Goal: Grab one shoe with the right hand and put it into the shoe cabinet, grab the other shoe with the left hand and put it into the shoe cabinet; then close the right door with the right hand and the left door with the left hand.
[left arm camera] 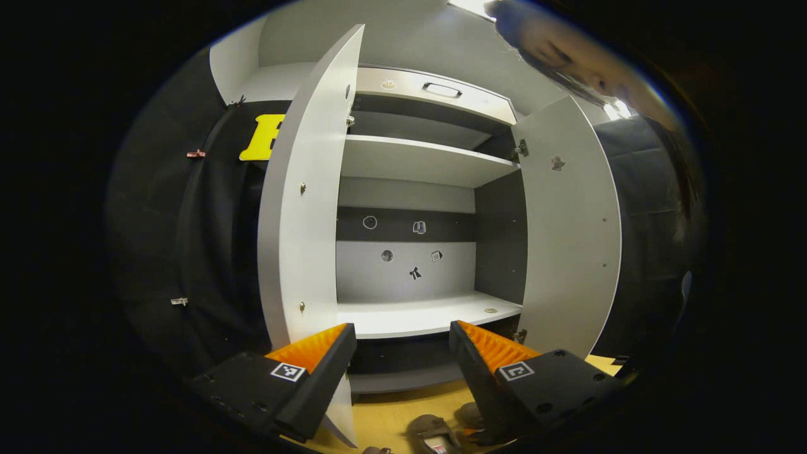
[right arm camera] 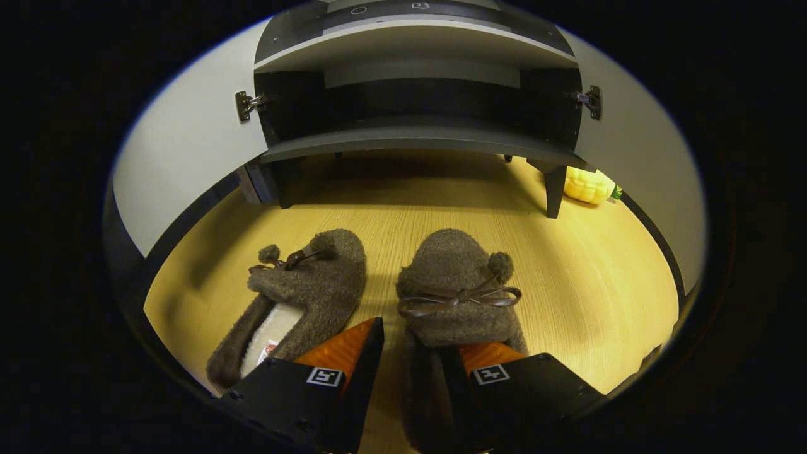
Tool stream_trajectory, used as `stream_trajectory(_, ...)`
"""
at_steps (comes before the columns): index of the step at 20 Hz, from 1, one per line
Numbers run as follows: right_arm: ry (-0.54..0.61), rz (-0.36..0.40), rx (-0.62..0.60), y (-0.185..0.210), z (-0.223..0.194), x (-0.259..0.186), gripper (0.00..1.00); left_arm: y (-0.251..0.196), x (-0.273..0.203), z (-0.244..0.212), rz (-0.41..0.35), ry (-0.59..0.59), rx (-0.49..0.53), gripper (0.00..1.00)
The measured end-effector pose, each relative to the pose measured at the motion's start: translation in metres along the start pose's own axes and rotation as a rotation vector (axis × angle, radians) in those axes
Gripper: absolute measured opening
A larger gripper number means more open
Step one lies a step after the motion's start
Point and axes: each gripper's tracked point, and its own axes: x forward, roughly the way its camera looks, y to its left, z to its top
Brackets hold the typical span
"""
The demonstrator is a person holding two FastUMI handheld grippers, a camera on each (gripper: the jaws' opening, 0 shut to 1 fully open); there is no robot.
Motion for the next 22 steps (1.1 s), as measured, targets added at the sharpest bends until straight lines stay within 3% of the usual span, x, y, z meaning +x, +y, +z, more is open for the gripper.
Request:
stream_trajectory(1,-0.006,-0.029,-0.022,-0.007,0.002,0.004,0.60,0.000,0.001,0.000,0.001,0.000,0.000,0.94)
stream_trajectory(2,-0.012,-0.032,-0.032,-0.010,0.002,0.005,0.49,-0.001,0.002,0.000,0.000,0.003,0.001,0.93)
stream_trajectory(3,-0.005,-0.030,-0.026,-0.008,0.001,0.007,0.32,-0.001,0.003,-0.001,0.000,0.003,0.004,0.93)
stream_trajectory(7,-0.015,-0.028,-0.011,-0.012,0.005,0.010,0.34,-0.002,0.008,0.000,0.003,0.003,0.007,0.93)
stream_trajectory(9,-0.005,-0.034,-0.036,-0.010,0.004,0.007,0.12,-0.003,0.009,-0.001,0.006,0.008,0.003,0.93)
stream_trajectory(10,-0.008,-0.029,-0.044,-0.008,0.006,0.010,0.09,-0.003,0.010,-0.001,0.008,0.008,0.001,0.93)
stream_trajectory(16,-0.008,0.007,-0.033,-0.014,0.017,-0.008,0.10,-0.004,0.009,0.001,0.021,0.011,-0.001,0.93)
stream_trajectory(22,-0.066,0.049,0.004,-0.026,0.077,-0.084,0.10,-0.018,0.003,0.004,0.007,0.024,-0.020,0.94)
